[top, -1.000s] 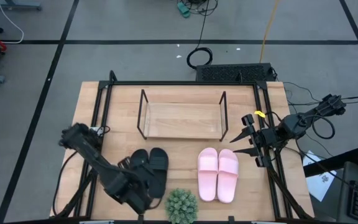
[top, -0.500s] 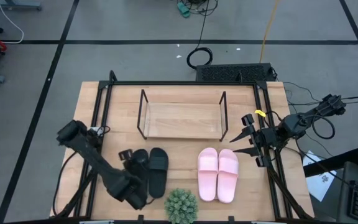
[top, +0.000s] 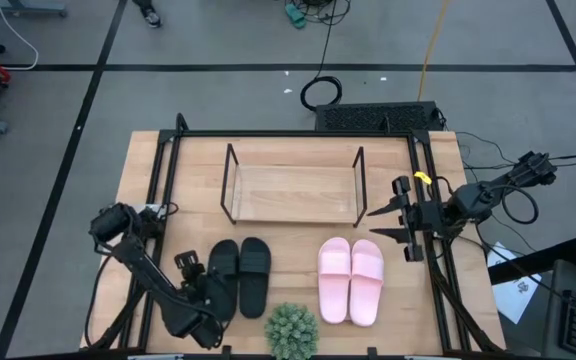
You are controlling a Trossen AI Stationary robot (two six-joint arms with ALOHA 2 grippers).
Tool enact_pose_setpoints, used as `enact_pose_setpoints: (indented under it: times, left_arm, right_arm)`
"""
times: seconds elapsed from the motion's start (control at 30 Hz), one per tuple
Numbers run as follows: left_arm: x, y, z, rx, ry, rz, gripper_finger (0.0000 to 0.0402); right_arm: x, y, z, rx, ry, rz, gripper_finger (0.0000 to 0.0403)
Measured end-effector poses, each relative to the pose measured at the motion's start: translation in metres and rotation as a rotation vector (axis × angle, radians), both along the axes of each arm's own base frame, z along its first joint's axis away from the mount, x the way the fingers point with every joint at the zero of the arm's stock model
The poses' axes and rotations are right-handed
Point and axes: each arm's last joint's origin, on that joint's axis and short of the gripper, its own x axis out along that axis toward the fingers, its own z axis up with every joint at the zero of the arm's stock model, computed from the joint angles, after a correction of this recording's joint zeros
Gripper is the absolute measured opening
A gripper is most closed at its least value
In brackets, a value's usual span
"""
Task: Pick and place slides into the shelf
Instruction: Put the left black slide on the shelf
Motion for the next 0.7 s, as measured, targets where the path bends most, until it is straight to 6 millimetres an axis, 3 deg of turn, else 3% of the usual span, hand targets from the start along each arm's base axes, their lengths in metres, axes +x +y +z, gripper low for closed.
enact_pose_setpoints:
  times: [0.2,0.5,0.7]
  left_arm:
    - [-0.011,0.008,-0.004,0.106,-0.131,-0.014,0.0136]
    - [-0.045,0.017,0.057,-0.005,-0.494,-0.046,0.0136]
    - [-0.054,0.02,0.064,-0.007,-0.595,-0.066,0.0136]
  right_arm:
    - [0.003,0.001,-0.002,-0.006,0.012,0.0,0.0144]
    - [0.004,0.002,-0.003,0.009,0.02,0.002,0.0144]
    - [0.007,0.003,-0.005,-0.009,0.031,0.001,0.0144]
